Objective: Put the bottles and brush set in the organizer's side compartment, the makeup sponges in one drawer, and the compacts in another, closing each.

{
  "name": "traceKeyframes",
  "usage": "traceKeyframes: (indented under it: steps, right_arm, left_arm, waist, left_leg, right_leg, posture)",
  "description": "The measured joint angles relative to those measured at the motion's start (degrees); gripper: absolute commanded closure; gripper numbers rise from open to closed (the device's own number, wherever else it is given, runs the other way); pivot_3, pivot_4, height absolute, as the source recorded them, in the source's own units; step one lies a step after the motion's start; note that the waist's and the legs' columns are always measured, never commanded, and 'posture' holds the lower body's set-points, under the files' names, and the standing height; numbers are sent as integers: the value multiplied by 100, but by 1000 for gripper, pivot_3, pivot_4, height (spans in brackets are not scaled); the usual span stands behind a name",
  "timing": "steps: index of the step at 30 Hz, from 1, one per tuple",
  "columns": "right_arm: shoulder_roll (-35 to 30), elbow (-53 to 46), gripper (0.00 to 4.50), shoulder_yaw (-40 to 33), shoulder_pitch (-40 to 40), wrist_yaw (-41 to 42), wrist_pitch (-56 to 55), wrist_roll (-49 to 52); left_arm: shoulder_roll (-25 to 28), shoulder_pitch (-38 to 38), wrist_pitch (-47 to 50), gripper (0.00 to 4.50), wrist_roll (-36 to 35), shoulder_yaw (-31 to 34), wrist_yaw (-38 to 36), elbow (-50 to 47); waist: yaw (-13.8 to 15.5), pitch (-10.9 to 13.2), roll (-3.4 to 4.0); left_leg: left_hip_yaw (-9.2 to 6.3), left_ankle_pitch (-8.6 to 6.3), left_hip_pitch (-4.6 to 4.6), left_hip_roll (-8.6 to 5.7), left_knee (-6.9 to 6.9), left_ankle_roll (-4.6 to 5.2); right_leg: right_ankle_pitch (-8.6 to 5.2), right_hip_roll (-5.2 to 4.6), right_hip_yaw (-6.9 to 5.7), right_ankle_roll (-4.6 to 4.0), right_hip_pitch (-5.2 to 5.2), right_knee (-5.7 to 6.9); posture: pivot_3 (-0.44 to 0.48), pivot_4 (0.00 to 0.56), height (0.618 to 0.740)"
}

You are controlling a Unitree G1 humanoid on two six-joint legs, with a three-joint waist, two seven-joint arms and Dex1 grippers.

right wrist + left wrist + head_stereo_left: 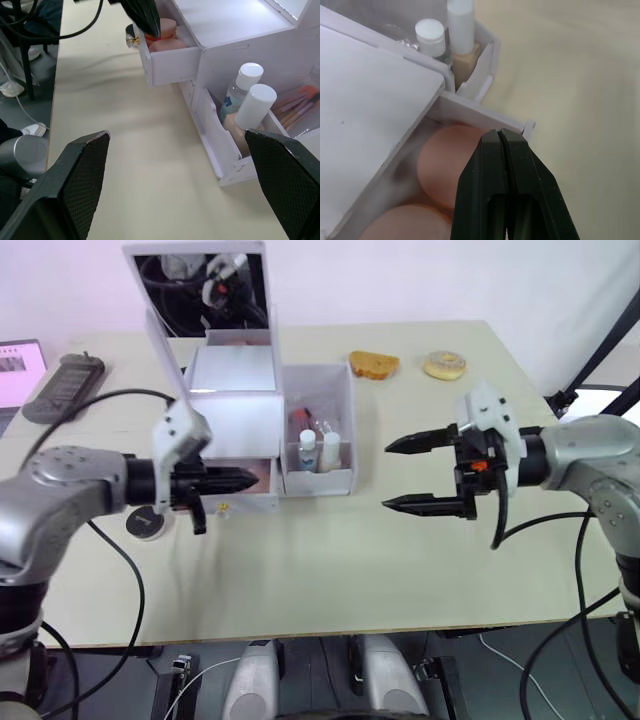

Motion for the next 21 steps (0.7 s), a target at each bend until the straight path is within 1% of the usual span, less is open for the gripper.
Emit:
traceKeyframes:
  steps: [4, 8, 10, 12, 14, 17, 20, 21]
  right_arm:
    - [-41, 40, 0, -3, 6, 79, -12, -1]
    - [-43, 224, 0, -6, -6, 166, -265, -78]
    - [-51, 396, 0, 6, -20, 225, -369, -173]
    - [-32, 546, 0, 45, -53, 285, -509, -272]
    - [45, 704, 0, 143, -159, 356, -637, -377]
    - [152, 973, 0, 277, -316, 505, -804, -521]
    - [264, 1141, 0, 400, -460, 643, -901, -629]
    - [327, 1215, 0, 446, -523, 691, -941, -664]
  left_arm:
    - [131, 351, 297, 4484, -676, 946, -43, -163]
    - [240, 1252, 624, 4484, -1216, 2034, -7, -393]
    - [230, 1747, 708, 4484, -1315, 2511, 57, -540]
    - [112, 2245, 722, 4484, -1364, 2972, 145, -729]
    - [-191, 2926, 636, 4484, -1361, 3535, 200, -1000]
    - [-781, 3923, 374, 4484, -1209, 4104, 221, -1309]
    - [-1194, 4619, -48, 4484, -953, 4313, 261, -1526]
    - [-1417, 4825, -260, 4484, -838, 4323, 296, -1616]
  waist:
    - [-2, 0, 0]
    - [-16, 0, 0]
    - [-11, 0, 0]
    - [-6, 0, 0]
    - [-14, 0, 0]
    - [-29, -1, -1]
    - [-4, -1, -1]
    - [9, -1, -2]
  left_leg:
    - [0, 0, 2, 0, -5, 0]
    - [0, 0, 4, 0, -6, 0]
    - [1, 0, 5, 0, -5, 0]
    - [1, 0, 5, 0, -4, 0]
    - [3, 0, 5, 0, -4, 0]
    - [6, 0, 5, 0, -6, -1]
    - [5, -1, 4, 0, -6, -1]
    - [5, -1, 5, 0, -3, -2]
  right_leg:
    - [0, 0, 0, 1, 0, 0]
    - [-1, 0, 0, 0, -1, -1]
    - [-1, -2, 0, 0, -1, 0]
    - [-1, -3, 0, 0, -1, 0]
    - [0, -5, 0, -1, -1, -3]
    - [2, -5, 1, -4, -3, -6]
    - [1, -6, 0, -4, -5, -5]
    - [1, -6, 0, -4, -3, -6]
  posture:
    - [0, 150, 740]
    - [0, 150, 740]
    - [0, 150, 740]
    - [0, 150, 740]
    - [0, 150, 740]
    - [0, 150, 740]
    - [0, 150, 740]
    - [0, 150, 740]
